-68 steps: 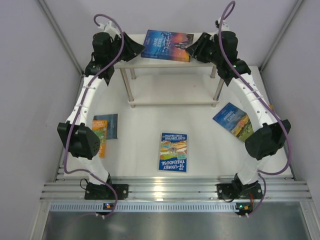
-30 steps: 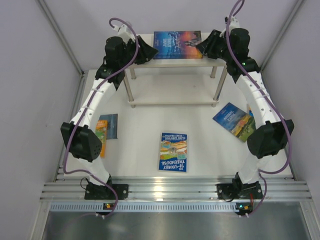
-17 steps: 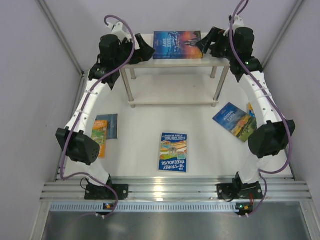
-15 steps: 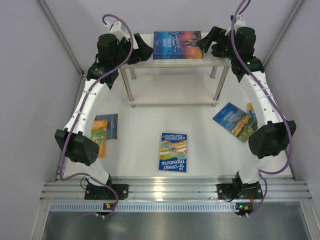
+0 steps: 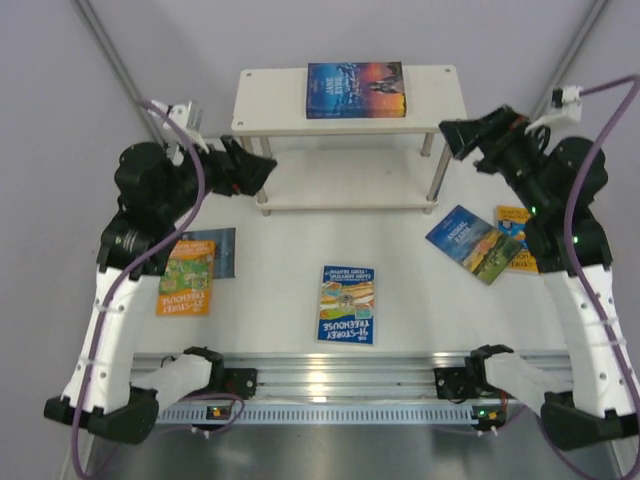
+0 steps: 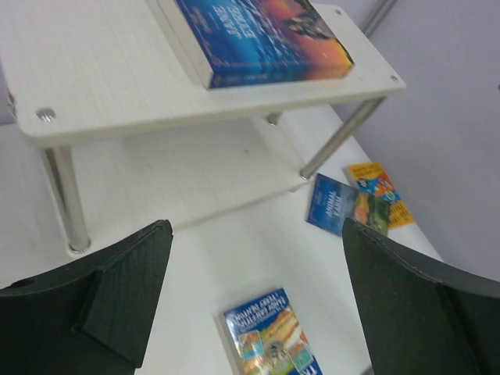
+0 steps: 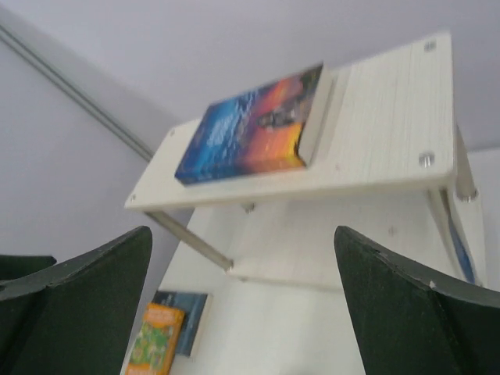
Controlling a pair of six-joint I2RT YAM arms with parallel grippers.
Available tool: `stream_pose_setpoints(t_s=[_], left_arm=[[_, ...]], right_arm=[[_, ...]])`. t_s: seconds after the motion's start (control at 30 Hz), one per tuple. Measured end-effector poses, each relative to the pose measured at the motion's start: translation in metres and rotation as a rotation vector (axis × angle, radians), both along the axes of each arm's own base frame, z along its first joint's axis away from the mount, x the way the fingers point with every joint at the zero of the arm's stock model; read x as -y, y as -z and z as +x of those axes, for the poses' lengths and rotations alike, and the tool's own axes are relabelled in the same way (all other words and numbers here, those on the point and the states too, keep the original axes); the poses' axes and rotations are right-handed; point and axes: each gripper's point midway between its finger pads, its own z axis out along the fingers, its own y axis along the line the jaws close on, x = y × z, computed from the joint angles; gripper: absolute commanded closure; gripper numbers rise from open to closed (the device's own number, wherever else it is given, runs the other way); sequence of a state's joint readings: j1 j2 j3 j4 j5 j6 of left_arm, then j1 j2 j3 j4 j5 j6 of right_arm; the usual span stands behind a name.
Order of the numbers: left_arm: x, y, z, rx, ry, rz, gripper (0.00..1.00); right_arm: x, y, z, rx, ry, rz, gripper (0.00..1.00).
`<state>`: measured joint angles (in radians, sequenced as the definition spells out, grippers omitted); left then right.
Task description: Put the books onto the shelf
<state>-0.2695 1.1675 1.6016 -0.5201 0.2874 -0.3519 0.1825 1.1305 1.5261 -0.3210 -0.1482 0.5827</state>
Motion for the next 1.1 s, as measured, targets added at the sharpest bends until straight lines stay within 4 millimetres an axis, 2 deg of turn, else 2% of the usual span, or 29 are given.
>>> stream_pose_setpoints(t_s=[0.03,0.07,0.13,0.2,0.23,0.33,0.4,0.43,0.5,0.63,0.77,1.0,1.1], left_arm=[[0.001,0.010,-0.014,-0.019,0.023,-0.005,0.08],[0.002,0.022,-0.030,-0.028,0.054,-0.017,0.12],[0.009,0.059,-0.051,-0.108,0.111,-0.035,0.12],[0.020,0.118,-0.064,-0.241,0.158,-0.044,0.12],[0.026,0.157,-0.071,-0.338,0.175,-0.038,0.12],[0.042,0.252,-0.100,-0.588,0.203,0.006,0.11],[0.049,0.289,-0.124,-0.683,0.229,0.035,0.11],[0.052,0.303,-0.134,-0.720,0.241,0.036,0.12],[0.054,0.315,-0.140,-0.739,0.241,0.008,0.12],[0.059,0.334,-0.140,-0.745,0.223,-0.063,0.13],[0.058,0.357,-0.141,-0.774,0.201,-0.093,0.14],[0.065,0.371,-0.131,-0.767,0.202,-0.100,0.20],[0.065,0.387,-0.131,-0.777,0.199,-0.098,0.22]], right_arm=[[0.000,0.008,-0.015,0.000,-0.013,0.007,0.00],[0.000,0.026,-0.031,-0.032,-0.029,0.011,0.00],[-0.003,0.068,-0.052,-0.099,-0.066,0.020,0.00],[-0.009,0.129,-0.063,-0.215,-0.104,0.022,0.02],[-0.012,0.167,-0.069,-0.300,-0.118,0.021,0.05],[-0.020,0.277,-0.090,-0.556,-0.157,0.020,0.07],[-0.026,0.334,-0.113,-0.708,-0.187,0.002,0.06],[-0.030,0.353,-0.125,-0.759,-0.207,-0.014,0.05],[-0.040,0.371,-0.140,-0.800,-0.245,-0.051,0.05],[-0.066,0.379,-0.152,-0.774,-0.340,-0.088,0.06],[-0.080,0.393,-0.148,-0.789,-0.366,-0.107,0.09],[-0.097,0.418,-0.146,-0.781,-0.383,-0.125,0.15],[-0.101,0.424,-0.145,-0.763,-0.378,-0.138,0.18]])
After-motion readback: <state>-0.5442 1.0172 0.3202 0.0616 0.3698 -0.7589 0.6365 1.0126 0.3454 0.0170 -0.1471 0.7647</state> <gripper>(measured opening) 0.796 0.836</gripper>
